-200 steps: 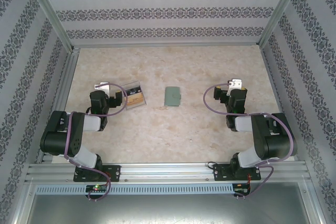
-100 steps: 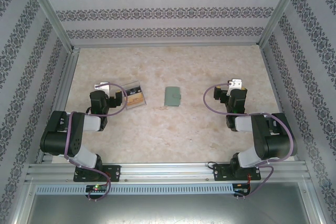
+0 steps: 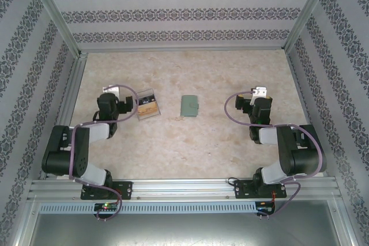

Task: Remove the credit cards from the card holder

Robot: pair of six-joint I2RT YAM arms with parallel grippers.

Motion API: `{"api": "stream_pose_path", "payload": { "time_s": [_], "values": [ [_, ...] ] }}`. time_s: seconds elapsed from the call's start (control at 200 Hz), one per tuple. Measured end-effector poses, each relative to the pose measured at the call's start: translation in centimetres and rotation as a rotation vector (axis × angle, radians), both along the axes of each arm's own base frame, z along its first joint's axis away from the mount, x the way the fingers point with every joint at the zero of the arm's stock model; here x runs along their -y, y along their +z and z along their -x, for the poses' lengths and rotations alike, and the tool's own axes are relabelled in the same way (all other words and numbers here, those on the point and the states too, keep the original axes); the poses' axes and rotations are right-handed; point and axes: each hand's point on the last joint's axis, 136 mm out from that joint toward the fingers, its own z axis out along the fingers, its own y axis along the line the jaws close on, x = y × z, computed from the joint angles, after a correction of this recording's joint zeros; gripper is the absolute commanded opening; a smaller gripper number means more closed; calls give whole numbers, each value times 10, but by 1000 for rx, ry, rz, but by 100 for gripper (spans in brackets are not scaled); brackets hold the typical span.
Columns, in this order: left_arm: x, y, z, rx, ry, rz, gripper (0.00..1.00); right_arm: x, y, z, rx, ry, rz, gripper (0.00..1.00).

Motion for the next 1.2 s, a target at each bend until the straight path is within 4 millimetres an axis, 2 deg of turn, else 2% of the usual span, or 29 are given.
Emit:
{"api": "stream_pose_path", "payload": {
  "time_s": [0.1,0.23,0.285,0.365,0.435,0.58,0.65,0.739,0.874,0.919,1.044,1.199],
  "values": [
    [-8,61,-7,81,59,19,99,1,17,0,-7,-4,-1,98],
    [-15,134,2,155,156,130,99,8,69,-1,80,-79,-85,98],
    [-15,156,6,164,177,187,99,11,89,3,117,-119,-160,98],
    [-8,170,12,143,177,276,99,12,107,9,152,-142,-257,98],
    [2,165,17,95,160,351,99,7,112,10,138,-132,-329,98],
    [32,128,33,-64,129,461,100,-16,111,4,45,-72,-420,98],
    [56,114,41,-128,90,487,99,-39,109,0,-9,-18,-432,98],
    [85,104,50,-181,38,514,99,-78,102,-3,-95,72,-432,98],
    [112,92,58,-238,5,539,99,-134,79,-1,-240,179,-389,98],
    [116,88,59,-249,10,540,99,-151,71,2,-284,208,-363,97],
    [120,78,67,-277,28,536,99,-193,49,8,-396,284,-279,86],
    [117,65,79,-318,40,521,99,-234,30,3,-521,339,-181,75]
  ]
}}
